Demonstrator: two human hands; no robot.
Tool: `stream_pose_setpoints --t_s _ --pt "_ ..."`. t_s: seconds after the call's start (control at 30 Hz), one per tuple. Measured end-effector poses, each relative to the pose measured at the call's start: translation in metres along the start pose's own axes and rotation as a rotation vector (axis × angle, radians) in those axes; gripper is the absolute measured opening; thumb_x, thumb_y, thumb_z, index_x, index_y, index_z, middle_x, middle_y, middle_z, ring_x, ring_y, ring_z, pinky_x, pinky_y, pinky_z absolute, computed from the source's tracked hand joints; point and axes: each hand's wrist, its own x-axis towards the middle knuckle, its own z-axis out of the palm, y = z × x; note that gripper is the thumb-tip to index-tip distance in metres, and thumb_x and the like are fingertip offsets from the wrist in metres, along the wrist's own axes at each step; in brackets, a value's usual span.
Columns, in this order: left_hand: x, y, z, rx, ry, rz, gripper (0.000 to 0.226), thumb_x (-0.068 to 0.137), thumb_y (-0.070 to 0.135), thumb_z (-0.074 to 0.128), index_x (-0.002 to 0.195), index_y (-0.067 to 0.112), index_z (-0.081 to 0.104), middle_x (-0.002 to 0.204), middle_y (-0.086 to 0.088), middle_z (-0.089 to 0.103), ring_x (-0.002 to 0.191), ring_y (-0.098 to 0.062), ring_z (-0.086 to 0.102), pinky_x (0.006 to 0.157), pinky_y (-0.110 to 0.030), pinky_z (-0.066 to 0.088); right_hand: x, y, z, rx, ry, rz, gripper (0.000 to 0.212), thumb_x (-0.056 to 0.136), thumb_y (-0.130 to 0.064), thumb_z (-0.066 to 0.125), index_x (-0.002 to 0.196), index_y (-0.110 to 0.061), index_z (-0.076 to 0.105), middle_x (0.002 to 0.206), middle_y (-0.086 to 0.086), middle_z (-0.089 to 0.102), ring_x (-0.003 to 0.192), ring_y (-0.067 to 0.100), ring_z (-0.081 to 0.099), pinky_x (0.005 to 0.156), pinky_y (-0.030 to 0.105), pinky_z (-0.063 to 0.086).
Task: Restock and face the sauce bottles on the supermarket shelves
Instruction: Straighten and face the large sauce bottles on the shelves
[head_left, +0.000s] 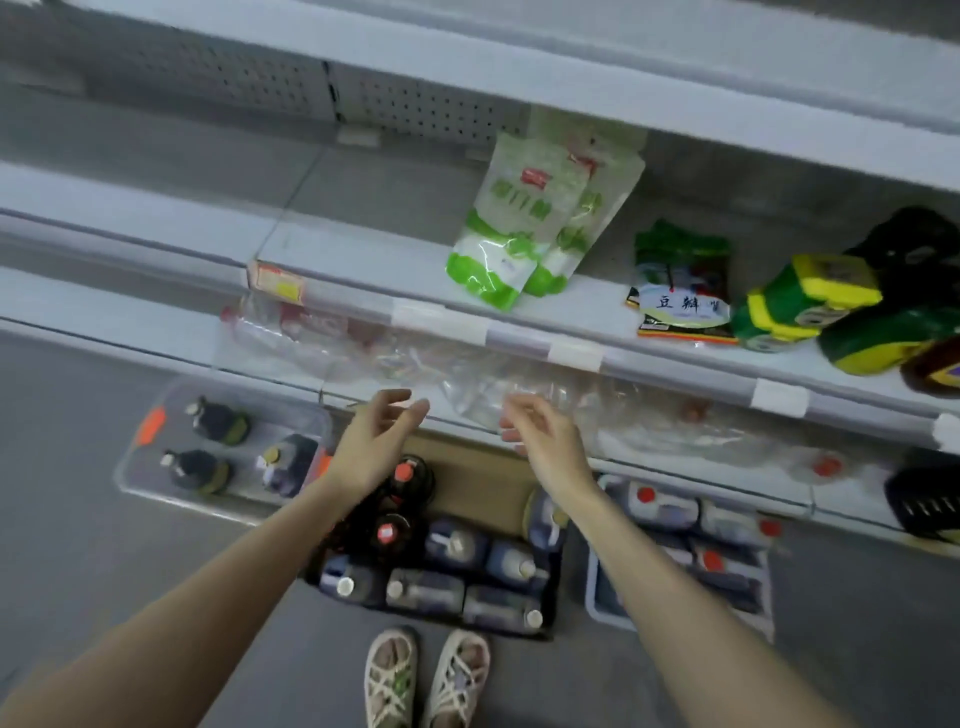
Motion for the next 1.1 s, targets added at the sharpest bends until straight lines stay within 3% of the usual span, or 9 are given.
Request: stream_pose_setpoints --t_s 0.1,0.3,0.5,0.63,0.73,0.83,0.9,0.97,1.1 --pt "0.016 -0.053 0.004 -0.011 -0.007 -0.050 0.034 0.092 0.039 0.059 0.117 0.016 0.058 0.102 0.004 0.064 0.102 -0.015 0.061 0.089 -0.029 0.047 0.015 0.046 0.022 -0.025 -0.022 0.035 0.010 0.096 -0.025 0.056 0.089 -0.030 0.061 0.087 -0.005 0.066 0.083 0.016 0.065 0.078 0.023 0.050" --pt "0.053 -0.165 0.013 -0.055 0.040 -0.197 0.036 0.093 0.034 0.059 0.119 0.009 0.058 0.095 0.000 0.064 0.081 -0.007 0.062 0.072 -0.023 0.046 0.049 0.153 0.077 -0.044 -0.026 0.209 0.008 0.095 -0.028 0.058 0.094 -0.021 0.062 0.086 -0.001 0.067 0.074 0.011 0.062 0.069 0.020 0.045" --pt "0.093 -0.267 0.015 -0.059 0.076 -0.277 0.037 0.094 0.035 0.056 0.121 0.009 0.057 0.096 0.002 0.064 0.085 -0.004 0.059 0.074 -0.022 0.044 0.086 0.250 0.137 -0.025 -0.033 0.340 0.011 0.094 -0.027 0.059 0.099 -0.016 0.061 0.085 -0.003 0.065 0.077 0.009 0.062 0.061 0.012 0.046" --pt "0.117 -0.318 0.021 -0.068 0.081 -0.324 0.036 0.095 0.036 0.054 0.121 0.012 0.057 0.097 0.005 0.063 0.082 0.000 0.058 0.062 -0.010 0.043 0.112 0.302 0.173 -0.003 -0.025 0.417 0.027 0.092 -0.031 0.062 0.112 -0.013 0.059 0.092 0.000 0.065 0.088 0.016 0.063 0.076 0.025 0.050" --pt "0.133 -0.344 0.024 -0.122 0.107 -0.337 0.030 0.096 0.035 0.052 0.118 0.016 0.057 0.095 0.010 0.063 0.081 0.006 0.060 0.061 -0.006 0.044 0.128 0.327 0.196 0.034 -0.072 0.467 0.029 0.091 -0.038 0.062 0.114 -0.030 0.047 0.099 -0.008 0.061 0.091 0.005 0.058 0.088 0.030 0.046" --pt "0.144 -0.362 0.025 -0.161 0.110 -0.335 0.026 0.096 0.037 0.051 0.116 0.021 0.057 0.097 0.010 0.064 0.081 0.011 0.061 0.064 -0.007 0.045 0.143 0.345 0.218 0.017 -0.090 0.494 0.076 0.089 -0.047 0.062 0.149 -0.021 0.024 0.106 -0.012 0.053 0.102 0.005 0.048 0.092 0.024 0.037" --pt "0.149 -0.369 0.024 -0.172 0.106 -0.324 0.025 0.096 0.037 0.051 0.114 0.021 0.058 0.097 0.010 0.065 0.079 0.014 0.061 0.064 -0.007 0.046 0.150 0.358 0.233 0.021 -0.083 0.514 0.093 0.082 -0.058 0.063 0.153 -0.022 0.014 0.130 -0.005 0.053 0.120 0.012 0.049 0.105 0.032 0.037" --pt "0.153 -0.373 0.021 -0.174 0.095 -0.313 0.025 0.096 0.037 0.050 0.114 0.021 0.057 0.097 0.010 0.065 0.081 0.014 0.061 0.065 -0.006 0.046 0.155 0.364 0.245 0.042 -0.075 0.566 0.101 0.080 -0.064 0.061 0.154 -0.027 0.004 0.151 0.003 0.037 0.137 0.023 0.038 0.114 0.040 0.030" --pt "0.161 -0.374 0.017 -0.175 0.083 -0.312 0.022 0.096 0.039 0.050 0.113 0.026 0.057 0.100 0.011 0.065 0.088 0.009 0.061 0.072 -0.011 0.046 0.165 0.368 0.255 0.119 -0.019 0.613 0.104 0.084 -0.063 0.057 0.151 -0.031 -0.015 0.158 0.004 0.022 0.142 0.025 0.029 0.113 0.040 0.024"
